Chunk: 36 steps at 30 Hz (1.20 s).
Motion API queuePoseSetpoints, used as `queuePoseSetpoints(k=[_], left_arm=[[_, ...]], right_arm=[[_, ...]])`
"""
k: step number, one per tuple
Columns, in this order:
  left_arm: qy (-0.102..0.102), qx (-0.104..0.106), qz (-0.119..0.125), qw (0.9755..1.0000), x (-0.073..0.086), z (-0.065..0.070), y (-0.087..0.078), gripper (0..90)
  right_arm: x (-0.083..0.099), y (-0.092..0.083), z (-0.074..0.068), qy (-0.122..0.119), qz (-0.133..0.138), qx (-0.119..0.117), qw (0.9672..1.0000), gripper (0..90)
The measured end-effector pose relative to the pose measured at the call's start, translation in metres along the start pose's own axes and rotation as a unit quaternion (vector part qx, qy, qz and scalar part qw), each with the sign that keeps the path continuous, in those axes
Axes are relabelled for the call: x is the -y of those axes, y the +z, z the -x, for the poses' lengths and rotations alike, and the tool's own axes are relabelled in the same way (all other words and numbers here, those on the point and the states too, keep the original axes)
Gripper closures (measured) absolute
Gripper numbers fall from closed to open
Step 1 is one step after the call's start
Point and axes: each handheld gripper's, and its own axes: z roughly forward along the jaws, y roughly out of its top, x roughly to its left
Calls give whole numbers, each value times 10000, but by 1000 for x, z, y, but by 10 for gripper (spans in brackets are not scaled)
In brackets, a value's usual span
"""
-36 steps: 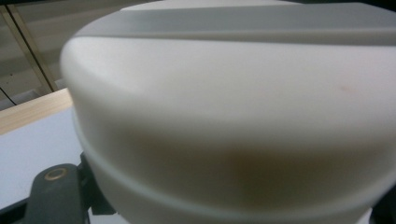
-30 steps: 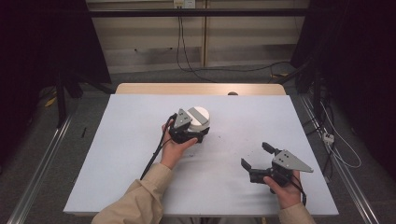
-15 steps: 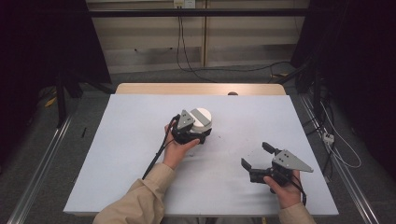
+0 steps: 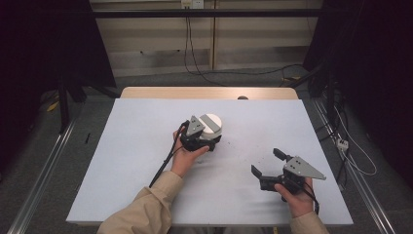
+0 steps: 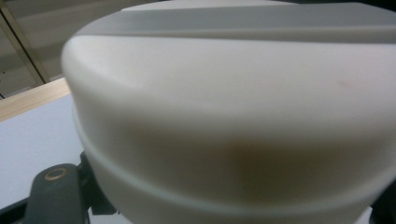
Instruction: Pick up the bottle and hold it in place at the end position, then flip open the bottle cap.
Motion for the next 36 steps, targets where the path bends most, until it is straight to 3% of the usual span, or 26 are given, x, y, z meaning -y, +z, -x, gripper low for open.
queuePoseSetpoints(k=[9, 13, 28, 36], left_arm=[[-39, 64, 27, 10000, 2, -1, 0, 185], [-156, 83, 61, 9998, 3, -4, -1, 185], [-165, 94, 74, 9998, 4, -4, -1, 186], [-189, 110, 84, 9997, 5, -5, -1, 187]], right_arm=[[0, 4, -1, 45, -71, -5, 10000, 15], [0, 5, -2, 105, -96, -11, 9999, 15], [-2, 8, -3, 238, -266, -79, 9993, 15], [-10, 22, -7, 239, -349, -111, 9990, 28]])
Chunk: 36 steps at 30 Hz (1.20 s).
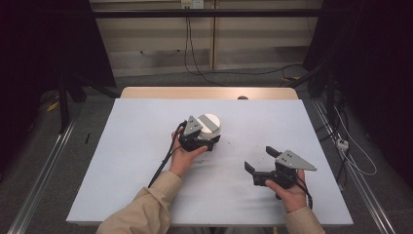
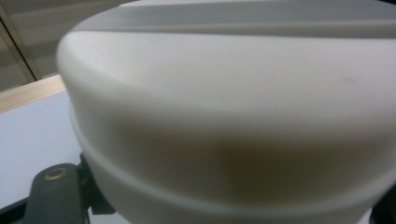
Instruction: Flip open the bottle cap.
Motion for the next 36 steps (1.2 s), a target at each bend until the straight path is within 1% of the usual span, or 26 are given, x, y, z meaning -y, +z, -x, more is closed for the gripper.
queuePoseSetpoints(k=[3, 4, 7, 9, 10, 13, 16, 20, 22, 24, 26, 27, 30, 34, 36], left_arm=[[8, -8, 13, 10000, 0, 0, 1, 186], [6, -12, 13, 10000, 0, 0, 1, 187], [49, -22, -7, 10000, 0, 0, 0, 187], [-8, -22, 14, 10000, 0, 1, 1, 187], [3, -19, 7, 10000, 0, 0, 1, 187], [17, -14, 10, 10000, 0, 0, 1, 187], [24, -11, 14, 10000, 0, 0, 1, 187], [57, -21, 29, 10000, 1, 1, 1, 187], [79, -7, 26, 10000, 1, 0, 1, 187], [34, 14, 42, 10000, 1, 0, 1, 187], [38, -7, 41, 10000, 1, 0, 1, 187], [81, 16, 34, 10000, 1, 0, 2, 187], [79, 8, 37, 10000, 1, 0, 2, 187], [97, 10, 30, 9999, 1, 1, 2, 187], [69, 11, 32, 10000, 1, 0, 2, 187]], right_arm=[[-3, 5, -2, 57, -13, 21, 10000, 40], [-4, 7, -2, 39, -35, 28, 10000, 47], [-7, 12, -4, 101, -61, 42, 9999, 91], [-9, 15, -4, 120, -76, 31, 9999, 118], [-10, 17, -5, 131, -93, -3, 9999, 146], [-13, 23, -8, 53, -108, -78, 9999, 255], [-17, 30, -12, 93, -128, -152, 9998, 322], [-22, 39, -15, 105, -159, -224, 9996, 436], [-24, 43, -16, 116, -197, -223, 9995, 476], [-26, 46, -18, 156, -214, -279, 9993, 518], [-30, 49, -20, 139, -232, -327, 9991, 569], [-31, 50, -20, 122, -250, -345, 9990, 592], [-35, 53, -22, 145, -260, -386, 9988, 659], [-37, 58, -22, 188, -298, -404, 9986, 760], [-37, 61, -24, 199, -339, -452, 9982, 809]])
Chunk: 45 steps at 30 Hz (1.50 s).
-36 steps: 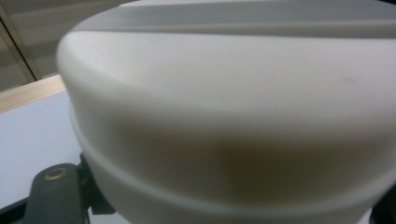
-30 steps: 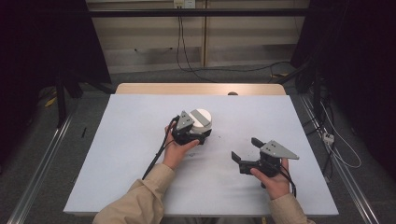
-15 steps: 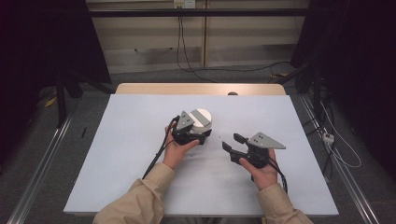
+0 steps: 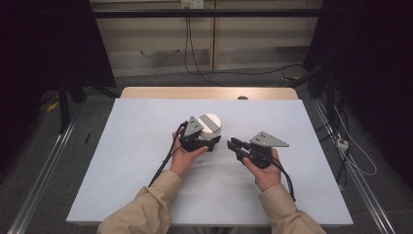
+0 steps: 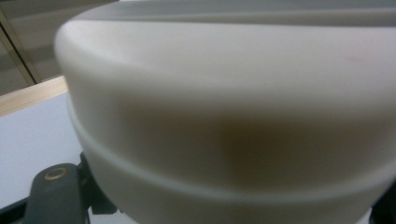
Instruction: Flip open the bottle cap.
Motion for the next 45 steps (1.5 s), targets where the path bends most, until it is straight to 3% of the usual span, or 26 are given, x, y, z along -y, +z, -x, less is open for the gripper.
queuePoseSetpoints(k=[6, 27, 45], left_arm=[[37, -7, -11, 10000, 0, 1, 0, 187], [42, -5, -22, 10000, 0, 1, 1, 187], [57, -55, -34, 10000, 0, 2, 1, 187]], right_arm=[[-3, 9, -3, 37, -56, -105, 9999, 900], [-15, 38, -5, -95, -203, -7, 9997, 900], [-26, 40, -10, -157, -52, -60, 9998, 900]])
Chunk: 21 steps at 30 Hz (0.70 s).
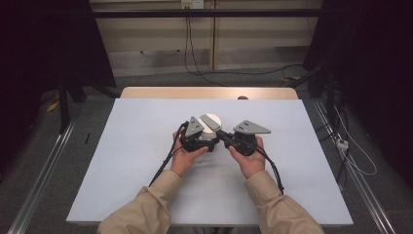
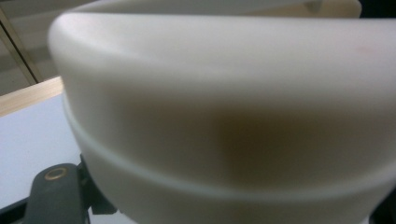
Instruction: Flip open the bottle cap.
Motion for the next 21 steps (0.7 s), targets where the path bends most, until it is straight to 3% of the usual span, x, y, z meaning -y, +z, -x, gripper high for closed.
queuePoseSetpoints(k=[21], left_arm=[[-1, 31, -9, 10000, 0, 0, 0, 187]], right_arm=[[-25, 6, -5, -172, 36, 0, 9998, 900]])
